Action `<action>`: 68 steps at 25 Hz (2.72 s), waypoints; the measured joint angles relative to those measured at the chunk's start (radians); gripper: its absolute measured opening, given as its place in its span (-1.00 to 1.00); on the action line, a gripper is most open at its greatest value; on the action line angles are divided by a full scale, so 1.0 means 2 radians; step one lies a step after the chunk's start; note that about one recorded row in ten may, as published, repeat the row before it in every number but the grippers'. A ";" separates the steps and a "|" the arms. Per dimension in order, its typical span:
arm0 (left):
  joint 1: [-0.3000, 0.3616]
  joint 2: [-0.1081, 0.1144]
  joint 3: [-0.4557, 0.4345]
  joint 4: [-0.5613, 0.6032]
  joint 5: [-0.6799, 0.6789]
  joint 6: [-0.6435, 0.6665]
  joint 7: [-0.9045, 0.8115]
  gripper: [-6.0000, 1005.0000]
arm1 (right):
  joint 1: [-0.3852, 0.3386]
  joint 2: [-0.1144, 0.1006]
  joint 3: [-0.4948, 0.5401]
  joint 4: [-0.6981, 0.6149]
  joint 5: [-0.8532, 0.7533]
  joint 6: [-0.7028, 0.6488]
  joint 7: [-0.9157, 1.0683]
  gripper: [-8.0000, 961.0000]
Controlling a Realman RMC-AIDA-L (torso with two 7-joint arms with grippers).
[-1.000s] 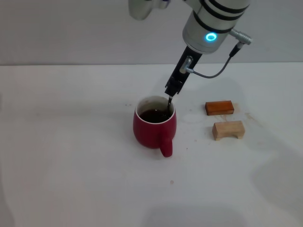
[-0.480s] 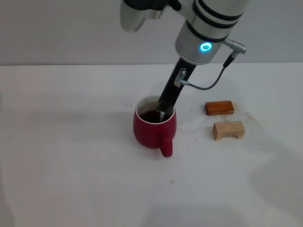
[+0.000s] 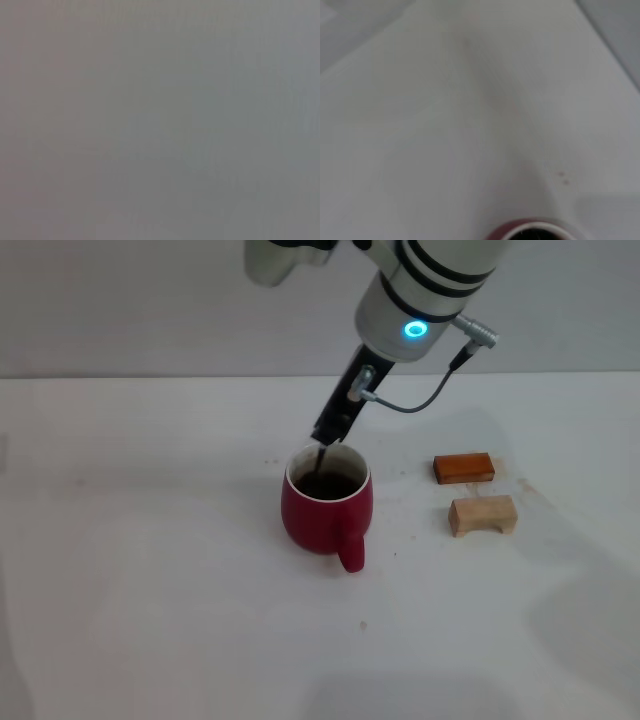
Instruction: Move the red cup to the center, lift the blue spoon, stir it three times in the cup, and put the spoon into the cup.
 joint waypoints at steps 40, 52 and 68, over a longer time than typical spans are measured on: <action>0.002 -0.001 0.000 0.000 0.002 0.004 -0.016 0.72 | -0.018 0.003 -0.031 0.021 0.009 0.002 -0.011 -0.54; -0.001 -0.001 0.005 0.001 0.004 0.001 -0.014 0.72 | -0.316 0.006 -0.237 0.293 -0.118 -0.403 0.115 -0.54; -0.003 -0.002 0.043 0.005 0.005 0.000 -0.013 0.72 | -0.574 0.010 -0.300 0.122 0.044 -1.126 0.089 -0.54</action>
